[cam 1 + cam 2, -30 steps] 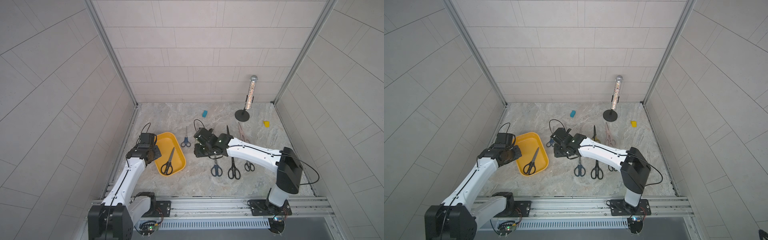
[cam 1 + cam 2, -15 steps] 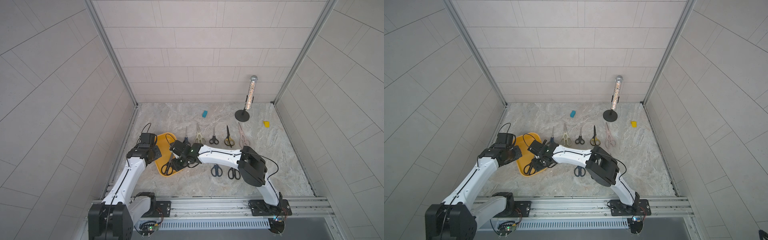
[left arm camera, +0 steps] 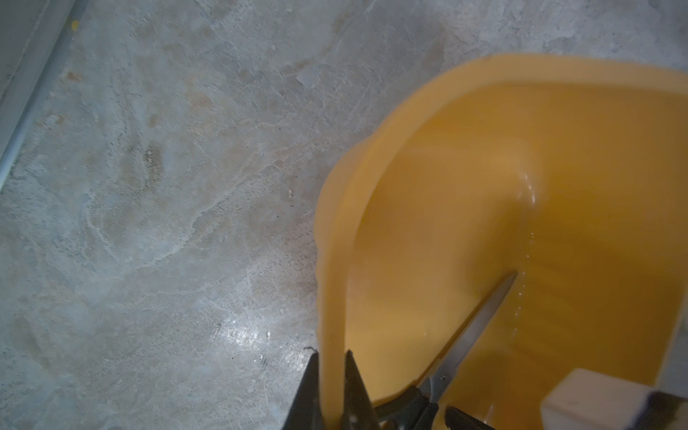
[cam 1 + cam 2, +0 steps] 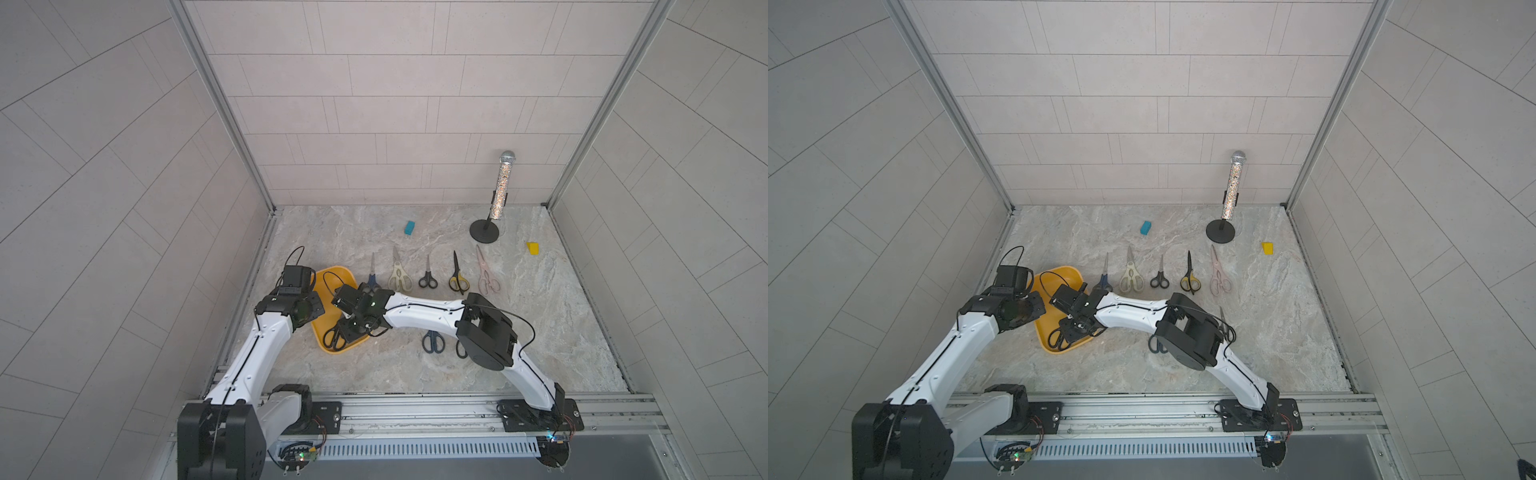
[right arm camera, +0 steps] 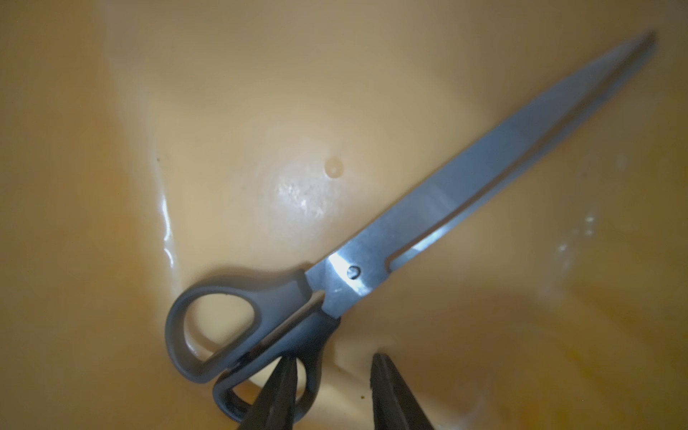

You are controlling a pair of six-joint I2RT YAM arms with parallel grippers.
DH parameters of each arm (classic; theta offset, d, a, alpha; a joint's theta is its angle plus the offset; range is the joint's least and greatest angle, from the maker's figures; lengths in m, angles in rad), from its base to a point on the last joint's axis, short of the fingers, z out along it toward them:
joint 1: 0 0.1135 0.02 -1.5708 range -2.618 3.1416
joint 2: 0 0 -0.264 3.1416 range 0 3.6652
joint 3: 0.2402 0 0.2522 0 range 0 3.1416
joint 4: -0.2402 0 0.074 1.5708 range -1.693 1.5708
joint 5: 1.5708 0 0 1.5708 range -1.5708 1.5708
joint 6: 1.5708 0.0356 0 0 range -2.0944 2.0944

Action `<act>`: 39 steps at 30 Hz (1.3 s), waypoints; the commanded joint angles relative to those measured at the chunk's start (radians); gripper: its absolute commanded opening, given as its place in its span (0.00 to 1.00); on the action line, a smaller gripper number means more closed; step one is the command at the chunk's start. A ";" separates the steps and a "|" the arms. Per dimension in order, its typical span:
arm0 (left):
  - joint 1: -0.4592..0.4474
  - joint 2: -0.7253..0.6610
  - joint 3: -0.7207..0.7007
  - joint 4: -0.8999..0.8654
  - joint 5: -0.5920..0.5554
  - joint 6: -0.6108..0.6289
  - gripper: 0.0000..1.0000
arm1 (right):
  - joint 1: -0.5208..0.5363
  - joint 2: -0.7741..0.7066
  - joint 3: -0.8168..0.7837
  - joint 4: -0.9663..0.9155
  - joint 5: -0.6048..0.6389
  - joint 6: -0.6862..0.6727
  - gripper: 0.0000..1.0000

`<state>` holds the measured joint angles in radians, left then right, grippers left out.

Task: Take the scissors out of the storage box
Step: Pick up the scissors from the storage box.

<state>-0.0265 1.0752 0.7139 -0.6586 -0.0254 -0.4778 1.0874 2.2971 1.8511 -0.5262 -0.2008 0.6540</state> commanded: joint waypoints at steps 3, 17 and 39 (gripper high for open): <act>-0.003 0.002 0.030 -0.017 -0.004 0.007 0.00 | 0.000 0.056 0.016 -0.089 0.139 -0.033 0.34; -0.013 0.006 0.031 -0.017 0.001 0.007 0.00 | -0.063 0.112 0.082 -0.068 0.120 -0.032 0.29; -0.013 0.004 0.034 -0.021 -0.027 0.013 0.00 | -0.072 0.078 0.033 0.025 0.083 -0.176 0.00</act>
<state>-0.0311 1.0832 0.7200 -0.6651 -0.0509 -0.4896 1.0245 2.3600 1.9171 -0.4519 -0.1570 0.5125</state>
